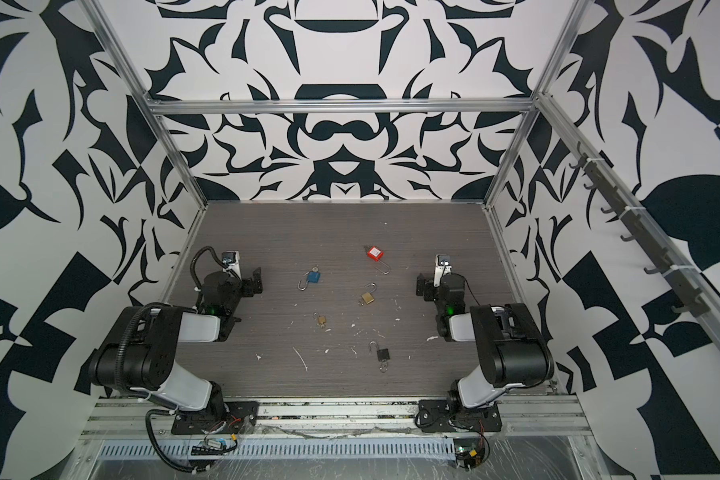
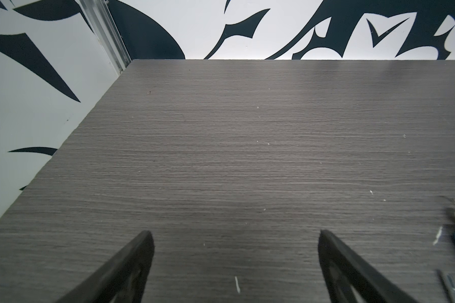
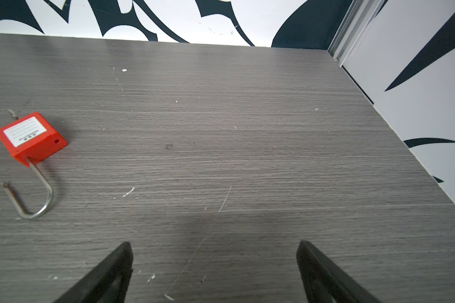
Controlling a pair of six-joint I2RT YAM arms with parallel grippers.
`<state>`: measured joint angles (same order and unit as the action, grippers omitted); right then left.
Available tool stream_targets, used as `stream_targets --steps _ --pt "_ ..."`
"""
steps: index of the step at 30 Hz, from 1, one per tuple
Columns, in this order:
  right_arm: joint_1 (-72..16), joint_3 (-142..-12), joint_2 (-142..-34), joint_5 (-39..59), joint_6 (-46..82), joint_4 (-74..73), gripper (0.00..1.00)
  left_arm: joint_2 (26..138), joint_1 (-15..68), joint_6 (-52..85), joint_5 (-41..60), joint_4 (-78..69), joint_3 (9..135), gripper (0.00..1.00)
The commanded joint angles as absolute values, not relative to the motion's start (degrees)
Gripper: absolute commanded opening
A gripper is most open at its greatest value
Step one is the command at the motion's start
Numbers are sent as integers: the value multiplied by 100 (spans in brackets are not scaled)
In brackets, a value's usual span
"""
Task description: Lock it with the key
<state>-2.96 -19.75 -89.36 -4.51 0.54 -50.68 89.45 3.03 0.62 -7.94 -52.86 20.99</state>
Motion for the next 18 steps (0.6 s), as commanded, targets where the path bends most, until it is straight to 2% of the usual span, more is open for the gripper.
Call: stream_targets --steps 1,3,8,12,14,16,18 --pt "-281 -1855 -8708 -684 206 -5439 100 8957 325 131 -858 -5411 2066 99" --pt "-276 -1818 -8318 -718 209 -5164 100 8826 491 87 -1467 -5358 2084 99" --pt "-275 -2195 -6906 -579 343 -3501 100 7639 814 47 -2078 -3266 2830 99" --pt "-280 -2635 -6070 288 844 -2916 100 6511 810 940 -1988 -1339 3828 99" --pt "-275 -2848 -5757 363 1524 -2644 100 6139 766 1468 -1704 -836 4269 99" --pt "-281 -3086 -5459 -118 2720 -2137 100 5869 745 2466 -1680 -82 4800 99" --pt "-277 -3214 -5316 -404 3680 -1854 100 5769 535 2914 -812 217 5145 99"
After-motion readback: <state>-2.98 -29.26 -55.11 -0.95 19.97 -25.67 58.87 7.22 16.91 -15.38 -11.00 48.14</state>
